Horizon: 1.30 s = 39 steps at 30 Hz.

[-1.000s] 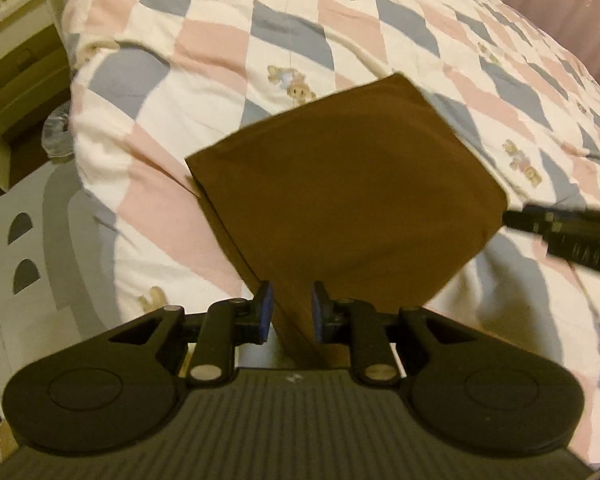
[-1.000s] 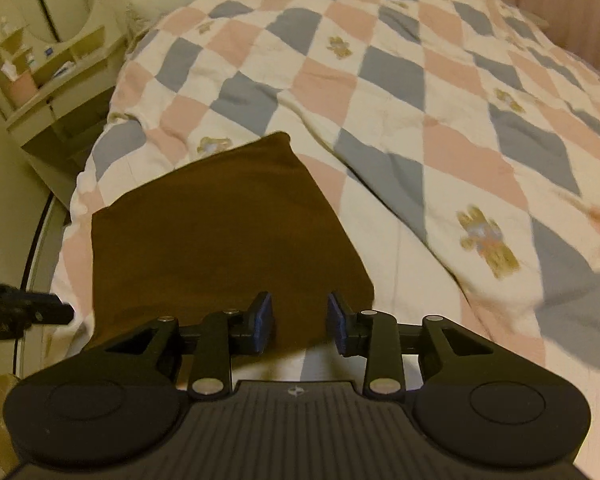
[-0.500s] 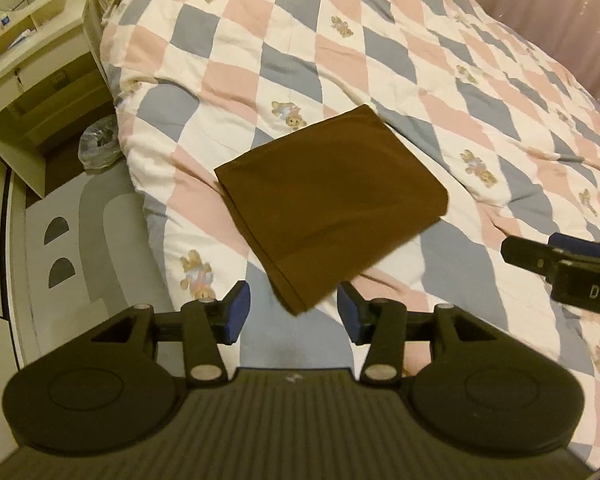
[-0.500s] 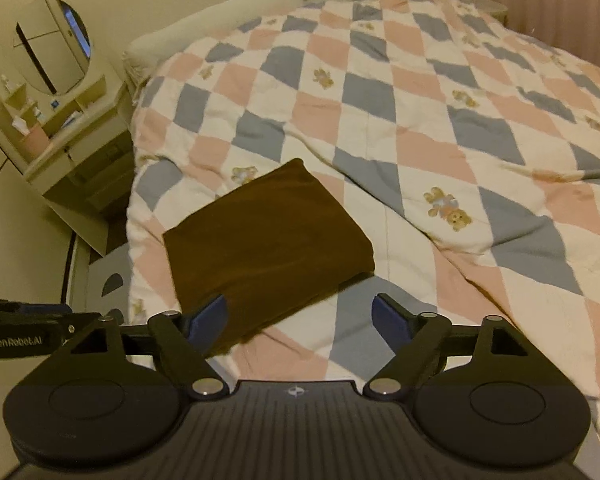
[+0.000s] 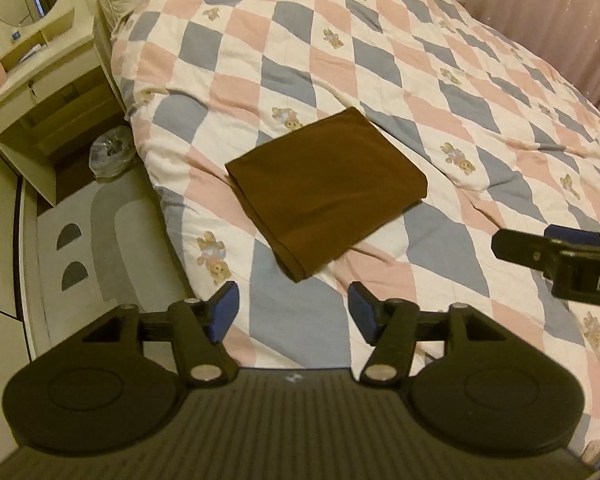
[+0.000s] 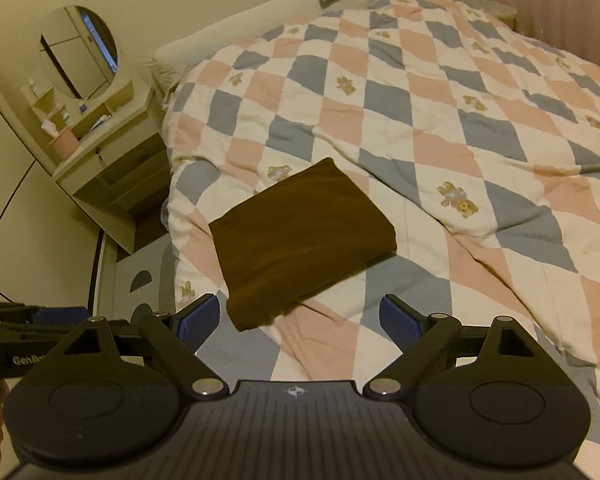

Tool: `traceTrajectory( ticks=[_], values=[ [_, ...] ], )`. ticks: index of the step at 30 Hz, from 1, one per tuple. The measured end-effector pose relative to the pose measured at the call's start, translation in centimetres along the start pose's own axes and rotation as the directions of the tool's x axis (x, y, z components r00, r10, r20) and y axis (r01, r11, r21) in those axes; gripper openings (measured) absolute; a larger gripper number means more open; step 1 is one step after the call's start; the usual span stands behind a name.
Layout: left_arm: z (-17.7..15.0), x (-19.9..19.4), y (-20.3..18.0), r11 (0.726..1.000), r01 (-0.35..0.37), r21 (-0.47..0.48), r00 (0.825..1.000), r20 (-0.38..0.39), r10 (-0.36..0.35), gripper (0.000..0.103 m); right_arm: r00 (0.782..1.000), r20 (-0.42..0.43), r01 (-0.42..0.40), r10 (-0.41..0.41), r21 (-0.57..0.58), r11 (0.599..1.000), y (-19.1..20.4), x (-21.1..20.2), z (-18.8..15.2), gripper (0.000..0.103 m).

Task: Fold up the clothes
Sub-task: 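Pull both tools back from the folded brown shirt on the quilt, then grasp the folded shirt edge with the left tool while the right tool grasps it too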

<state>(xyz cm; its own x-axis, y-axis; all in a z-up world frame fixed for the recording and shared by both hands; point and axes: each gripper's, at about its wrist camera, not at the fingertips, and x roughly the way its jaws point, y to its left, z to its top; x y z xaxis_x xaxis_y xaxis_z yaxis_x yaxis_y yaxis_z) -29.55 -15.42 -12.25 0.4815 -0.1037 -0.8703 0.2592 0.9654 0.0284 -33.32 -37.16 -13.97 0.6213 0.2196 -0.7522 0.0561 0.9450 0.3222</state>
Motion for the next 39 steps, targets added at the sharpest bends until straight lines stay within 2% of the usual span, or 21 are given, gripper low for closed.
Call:
traceTrajectory(
  ticks=[6, 10, 13, 15, 18, 20, 22, 23, 24, 27, 28, 30, 33, 34, 35, 36, 37, 38, 39],
  values=[
    [-0.2, -0.4, 0.9, 1.000, -0.001, 0.004, 1.000, 0.003, 0.001, 0.061, 1.000, 0.002, -0.008, 0.008, 0.043, 0.999, -0.2, -0.4, -0.7, 0.090],
    [-0.6, 0.9, 3.0, 0.997, 0.055, -0.047, 0.998, -0.032, -0.057, 0.064, 1.000, -0.015, -0.005, 0.006, 0.060, 0.998, -0.6, 0.6, -1.4, 0.089],
    [-1.1, 2.4, 5.4, 0.988, 0.092, -0.125, 0.993, -0.061, -0.100, 0.065, 0.998, -0.047, 0.029, -0.030, -0.023, 0.999, 0.1, 2.3, -2.0, 0.087],
    [-1.4, 3.7, 7.0, 0.980, 0.099, -0.172, 0.990, -0.080, -0.114, 0.065, 0.995, -0.060, 0.067, -0.076, -0.149, 0.987, 1.4, 4.1, -2.8, 0.085],
    [-1.6, 6.0, 9.0, 0.967, 0.115, -0.229, 0.984, -0.109, -0.143, 0.065, 0.989, -0.048, 0.110, -0.137, -0.366, 0.924, 3.7, 7.0, -4.1, 0.083],
    [-1.4, 7.6, 10.2, 0.951, 0.144, -0.272, 0.975, -0.124, -0.183, 0.066, 0.986, -0.014, 0.130, -0.164, -0.548, 0.827, 5.7, 9.7, -5.3, 0.078],
    [-1.2, 9.2, 11.3, 0.928, 0.185, -0.324, 0.963, -0.127, -0.236, 0.067, 0.983, 0.027, 0.145, -0.179, -0.713, 0.686, 7.6, 12.4, -6.7, 0.071],
    [-1.1, 10.2, 12.0, 0.906, 0.217, -0.363, 0.953, -0.121, -0.277, 0.068, 0.982, 0.048, 0.150, -0.182, -0.786, 0.600, 8.5, 13.7, -7.5, 0.070],
    [-1.1, 11.1, 12.6, 0.882, 0.249, -0.399, 0.941, -0.116, -0.318, 0.068, 0.981, 0.070, 0.152, -0.180, -0.855, 0.495, 9.3, 15.4, -8.5, 0.069],
    [-1.0, 14.3, 14.1, 0.809, 0.298, -0.507, 0.905, -0.118, -0.408, 0.069, 0.983, 0.107, 0.138, -0.151, -0.968, 0.210, 10.4, 19.5, -11.5, 0.065],
    [-1.1, 15.5, 14.7, 0.779, 0.310, -0.545, 0.893, -0.115, -0.435, 0.069, 0.983, 0.121, 0.137, -0.141, -0.985, 0.108, 10.6, 20.9, -12.6, 0.065],
    [-1.2, 17.8, 15.7, 0.712, 0.329, -0.621, 0.866, -0.101, -0.489, 0.069, 0.982, 0.151, 0.145, -0.117, -0.988, -0.056, 10.3, 23.1, -14.4, 0.063],
    [-1.4, 21.0, 17.0, 0.570, 0.365, -0.736, 0.811, -0.049, -0.583, 0.069, 0.970, 0.230, 0.203, -0.073, -0.942, -0.267, 9.1, 26.0, -16.7, 0.062],
    [-1.5, 22.3, 17.3, 0.504, 0.369, -0.781, 0.788, -0.024, -0.615, 0.069, 0.963, 0.266, 0.239, -0.041, -0.916, -0.323, 8.7, 27.0, -17.5, 0.062],
    [-1.5, 23.3, 17.5, 0.456, 0.374, -0.808, 0.771, -0.002, -0.637, 0.069, 0.958, 0.286, 0.262, -0.017, -0.899, -0.352, 8.4, 27.6, -17.8, 0.061],
    [-1.6, 24.4, 17.8, 0.407, 0.377, -0.832, 0.753, 0.020, -0.657, 0.069, 0.960, 0.278, 0.256, -0.013, -0.901, -0.351, 8.4, 28.1, -17.7, 0.052],
    [-1.6, 25.2, 17.9, 0.380, 0.375, -0.846, 0.747, 0.033, -0.664, 0.070, 0.963, 0.270, 0.250, -0.009, -0.903, -0.349, 8.3, 28.5, -17.5, 0.038],
    [-1.5, 26.2, 18.1, 0.348, 0.369, -0.862, 0.743, 0.048, -0.668, 0.070, 0.965, 0.262, 0.244, -0.005, -0.906, -0.347, 8.3, 29.0, -17.4, 0.036],
    [-1.6, 26.9, 18.2, 0.317, 0.369, -0.873, 0.736, 0.066, -0.674, 0.070, 0.972, 0.235, 0.221, -0.008, -0.925, -0.310, 8.5, 28.9, -16.8, 0.031]
  ],
)
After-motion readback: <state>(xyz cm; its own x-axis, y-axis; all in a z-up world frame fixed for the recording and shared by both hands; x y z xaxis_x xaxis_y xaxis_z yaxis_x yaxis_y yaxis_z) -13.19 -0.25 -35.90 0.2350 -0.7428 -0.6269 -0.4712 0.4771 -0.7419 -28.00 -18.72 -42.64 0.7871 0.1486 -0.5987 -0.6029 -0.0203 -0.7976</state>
